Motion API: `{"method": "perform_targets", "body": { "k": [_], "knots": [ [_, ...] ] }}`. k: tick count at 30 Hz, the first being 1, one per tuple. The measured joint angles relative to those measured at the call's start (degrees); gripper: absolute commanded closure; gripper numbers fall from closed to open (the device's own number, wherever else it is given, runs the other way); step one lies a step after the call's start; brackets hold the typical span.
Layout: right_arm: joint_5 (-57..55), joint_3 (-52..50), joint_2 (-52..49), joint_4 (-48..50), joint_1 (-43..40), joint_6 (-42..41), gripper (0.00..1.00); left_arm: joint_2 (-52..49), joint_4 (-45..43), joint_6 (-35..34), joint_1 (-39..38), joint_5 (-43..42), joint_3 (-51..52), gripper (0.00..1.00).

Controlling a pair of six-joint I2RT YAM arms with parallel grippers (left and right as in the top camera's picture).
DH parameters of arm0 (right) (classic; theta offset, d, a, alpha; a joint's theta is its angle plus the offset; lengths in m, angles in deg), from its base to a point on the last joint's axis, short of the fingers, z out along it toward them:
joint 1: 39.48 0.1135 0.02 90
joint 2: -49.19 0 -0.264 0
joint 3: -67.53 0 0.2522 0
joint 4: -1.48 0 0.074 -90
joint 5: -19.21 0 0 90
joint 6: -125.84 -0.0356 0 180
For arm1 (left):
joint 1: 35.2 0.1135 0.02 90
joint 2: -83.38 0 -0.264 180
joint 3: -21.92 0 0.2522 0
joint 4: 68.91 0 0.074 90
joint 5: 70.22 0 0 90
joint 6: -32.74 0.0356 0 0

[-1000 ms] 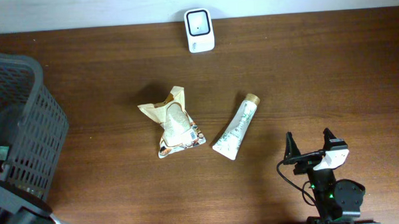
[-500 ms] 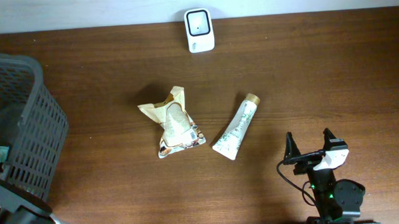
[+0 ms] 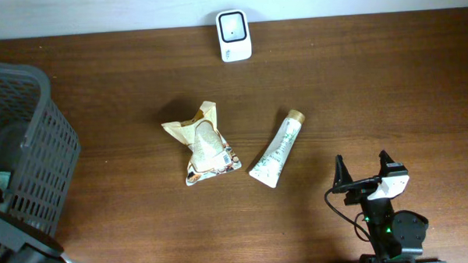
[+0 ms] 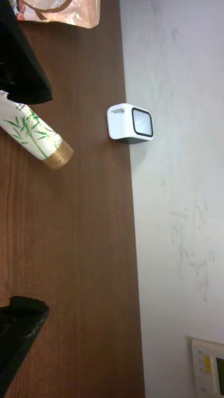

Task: Scan the item barcode
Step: 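Reach into the basket and grasp the green-lidded jar, left gripper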

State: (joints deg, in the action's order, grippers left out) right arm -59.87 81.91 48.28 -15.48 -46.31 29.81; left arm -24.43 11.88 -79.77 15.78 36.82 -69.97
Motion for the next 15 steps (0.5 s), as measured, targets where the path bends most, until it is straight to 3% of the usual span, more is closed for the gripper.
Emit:
{"method": "perform_targets", "body": {
  "k": [6,8,11,15],
  "knots": [
    [0.0,0.0,0.0,0.0,0.0,0.0,0.01,-0.8,2.3,0.0,0.0,-0.6,-2.5,0.38],
    [0.0,0.0,0.0,0.0,0.0,0.0,0.02,-1.3,5.4,0.1,0.0,-0.7,-11.0,0.38],
    [0.0,0.0,0.0,0.0,0.0,0.0,0.02,-2.0,13.9,1.9,-0.5,-0.9,-31.5,0.37],
    [0.0,0.0,0.0,0.0,0.0,0.0,0.02,-1.2,20.7,4.6,-5.3,-1.0,-52.6,0.35]
  ]
}}
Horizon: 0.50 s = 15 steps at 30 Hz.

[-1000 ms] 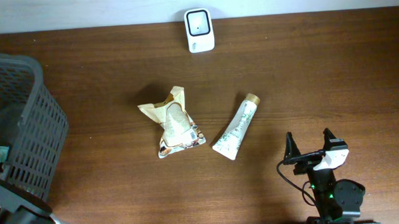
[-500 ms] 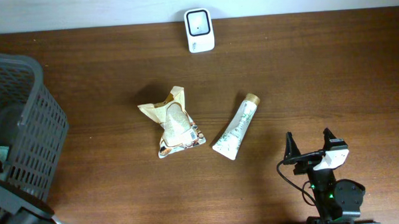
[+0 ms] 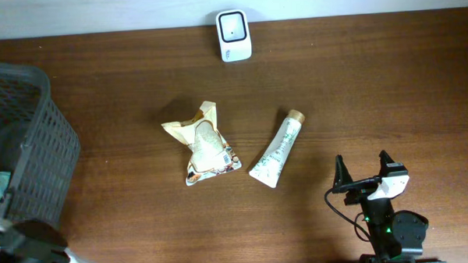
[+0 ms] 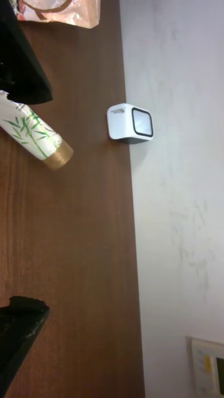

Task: Scan the item barcode
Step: 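Reach into the basket and grasp the green-lidded jar, left gripper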

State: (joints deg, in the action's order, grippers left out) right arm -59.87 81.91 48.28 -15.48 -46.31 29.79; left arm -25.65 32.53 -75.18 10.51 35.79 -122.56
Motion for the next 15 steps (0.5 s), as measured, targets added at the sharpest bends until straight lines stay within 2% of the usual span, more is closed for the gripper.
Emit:
{"method": "perform_targets", "body": {
  "k": [3,6,8,9,12,15],
  "knots": [
    [0.0,0.0,0.0,0.0,0.0,0.0,0.02,4.7,0.9,2.9,-7.8,-5.4,-10.8,0.38],
    [0.0,0.0,0.0,0.0,0.0,0.0,0.02,11.1,0.6,6.5,-18.9,-14.0,-12.5,0.37],
    [0.0,0.0,0.0,0.0,0.0,0.0,0.02,12.7,-0.4,11.2,-28.4,-19.4,-12.9,0.36],
    [0.0,0.0,0.0,0.0,0.0,0.0,0.02,12.5,-1.4,15.5,-35.3,-22.0,-12.9,0.4],
    [0.1,0.0,0.0,0.0,0.0,0.0,0.02,8.7,-1.5,27.4,-52.3,-29.7,-13.1,0.41],
    [0.0,0.0,0.0,0.0,0.0,0.0,0.02,0.7,-1.4,33.5,-59.8,-34.6,-11.5,0.42]
  ]
}}
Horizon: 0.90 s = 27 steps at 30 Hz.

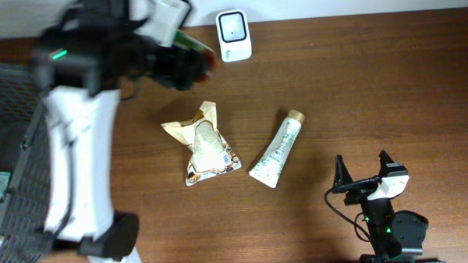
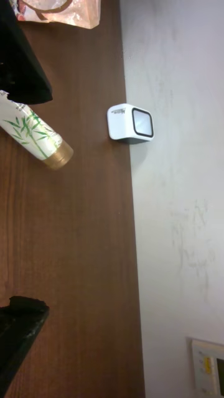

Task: Scan the item barcode
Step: 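Reach into the basket and grasp the green-lidded jar, left gripper, then place the green-lidded jar beside the snack bag and release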

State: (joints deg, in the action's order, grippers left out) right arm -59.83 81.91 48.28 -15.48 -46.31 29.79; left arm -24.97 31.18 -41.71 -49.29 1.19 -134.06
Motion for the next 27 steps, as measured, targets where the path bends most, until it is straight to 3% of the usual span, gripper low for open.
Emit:
{"method": "perform_targets", "body": {
  "k": [3,6,9,12,14,17,19,22,27],
  "knots": [
    [0.1,0.0,0.0,0.0,0.0,0.0,0.02,-9.9,-0.9,5.2,-6.3,-0.5,5.2,0.37],
    [0.1,0.0,0.0,0.0,0.0,0.0,0.02,-21.5,-6.7,8.9,-14.5,10.2,9.0,0.4],
    [0.1,0.0,0.0,0.0,0.0,0.0,0.02,-26.8,-6.6,9.8,-14.9,13.4,9.9,0.41],
    [0.1,0.0,0.0,0.0,0.0,0.0,0.02,-27.9,-8.2,11.5,-17.6,15.5,17.3,0.43],
    [0.1,0.0,0.0,0.0,0.0,0.0,0.02,-28.0,-8.4,12.1,-20.7,18.3,20.7,0.31],
    [0.1,0.0,0.0,0.0,0.0,0.0,0.02,-28.0,-7.9,12.5,-23.0,22.3,20.9,0.01],
    [0.1,0.0,0.0,0.0,0.0,0.0,0.02,-28.0,-7.1,13.0,-23.0,23.6,20.9,0.01],
    [0.1,0.0,0.0,0.0,0.0,0.0,0.02,-21.4,-8.3,12.9,-22.7,24.5,21.1,0.01],
    [0.1,0.0,0.0,0.0,0.0,0.0,0.02,5.1,-11.8,10.2,-11.9,31.4,20.6,0.01]
  ]
}}
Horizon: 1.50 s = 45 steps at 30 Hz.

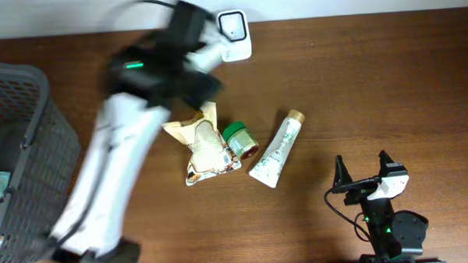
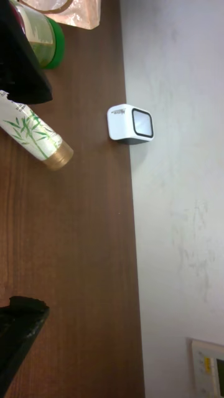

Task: Scan the item barcode
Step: 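Place the green-lidded jar beside the snack bag and release, then grasp the mint-green packet in the basket with the left gripper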

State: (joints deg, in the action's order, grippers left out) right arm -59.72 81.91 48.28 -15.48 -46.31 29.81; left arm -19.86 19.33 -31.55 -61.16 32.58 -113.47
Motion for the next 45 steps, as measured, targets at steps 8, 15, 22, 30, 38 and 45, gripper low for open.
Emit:
{"method": "perform_targets", "body": {
  "k": [8,15,22,30,38,45],
  "knots": [
    [0.0,0.0,0.0,0.0,0.0,0.0,0.02,14.1,1.0,-21.2,45.6,5.7,-0.1,0.01],
    [0.0,0.0,0.0,0.0,0.0,0.0,0.02,11.5,2.0,-27.3,66.2,-2.0,-0.1,0.01],
    [0.0,0.0,0.0,0.0,0.0,-0.1,0.02,7.6,3.6,-29.9,66.9,-3.4,-0.1,0.01],
    [0.0,0.0,0.0,0.0,0.0,0.0,0.02,7.6,5.5,-29.9,66.9,-8.0,-0.1,0.01],
    [0.0,0.0,0.0,0.0,0.0,0.0,0.02,11.1,5.8,-29.9,66.9,-11.3,-0.1,0.01],
    [0.0,0.0,0.0,0.0,0.0,0.0,0.02,6.4,2.4,-32.9,73.5,-0.9,-0.1,0.01]
  ]
}}
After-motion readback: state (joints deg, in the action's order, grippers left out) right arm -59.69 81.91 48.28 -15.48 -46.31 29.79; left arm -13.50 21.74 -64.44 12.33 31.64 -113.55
